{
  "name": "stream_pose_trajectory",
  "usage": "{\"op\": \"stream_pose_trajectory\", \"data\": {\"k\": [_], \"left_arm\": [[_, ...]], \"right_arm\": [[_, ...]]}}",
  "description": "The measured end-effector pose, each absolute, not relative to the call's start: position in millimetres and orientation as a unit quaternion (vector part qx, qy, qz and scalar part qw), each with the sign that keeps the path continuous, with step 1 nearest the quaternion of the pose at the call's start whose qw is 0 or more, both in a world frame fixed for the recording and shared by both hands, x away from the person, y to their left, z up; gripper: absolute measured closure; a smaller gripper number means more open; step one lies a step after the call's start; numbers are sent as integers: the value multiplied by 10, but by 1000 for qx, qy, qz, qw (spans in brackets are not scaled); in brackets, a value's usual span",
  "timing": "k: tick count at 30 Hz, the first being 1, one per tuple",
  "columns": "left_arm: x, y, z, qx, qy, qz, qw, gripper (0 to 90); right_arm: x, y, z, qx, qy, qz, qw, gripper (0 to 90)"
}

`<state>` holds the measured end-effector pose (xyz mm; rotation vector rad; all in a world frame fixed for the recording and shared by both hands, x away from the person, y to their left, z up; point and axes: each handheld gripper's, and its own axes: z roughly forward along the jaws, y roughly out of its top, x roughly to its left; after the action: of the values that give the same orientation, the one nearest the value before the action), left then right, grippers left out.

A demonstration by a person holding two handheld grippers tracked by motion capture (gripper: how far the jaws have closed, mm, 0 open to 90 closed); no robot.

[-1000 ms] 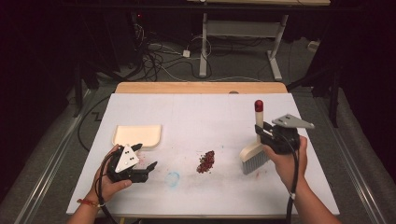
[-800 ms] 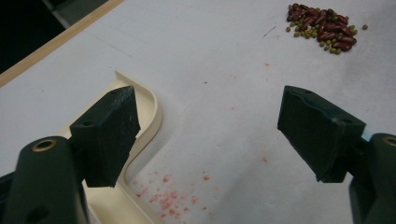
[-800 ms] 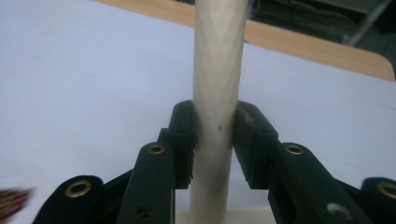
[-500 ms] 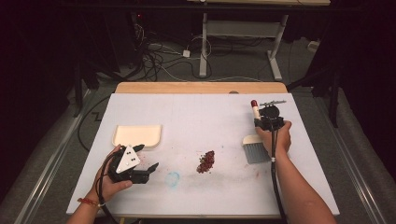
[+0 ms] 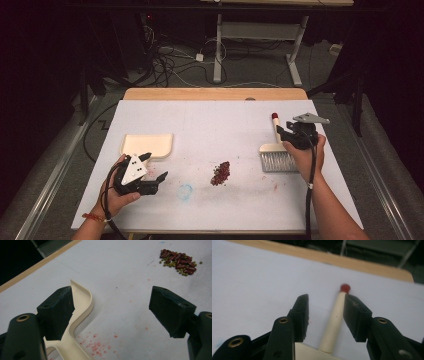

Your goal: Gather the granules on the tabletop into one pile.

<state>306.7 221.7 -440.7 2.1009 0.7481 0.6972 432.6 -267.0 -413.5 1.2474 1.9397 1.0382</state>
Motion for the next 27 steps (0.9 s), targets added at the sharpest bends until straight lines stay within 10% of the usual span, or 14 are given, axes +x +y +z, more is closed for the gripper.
{"op": "stream_pose_trajectory", "data": {"k": [17, 27], "left_arm": [[2993, 2121, -4421, 825, 298, 303, 373, 176], [2995, 2102, -4435, 830, 290, 303, 367, 175]], "right_arm": [[3116, -2729, -4097, 350, 735, 473, 336, 245], [3014, -2598, -4144, 321, 736, 482, 351, 177]]}}
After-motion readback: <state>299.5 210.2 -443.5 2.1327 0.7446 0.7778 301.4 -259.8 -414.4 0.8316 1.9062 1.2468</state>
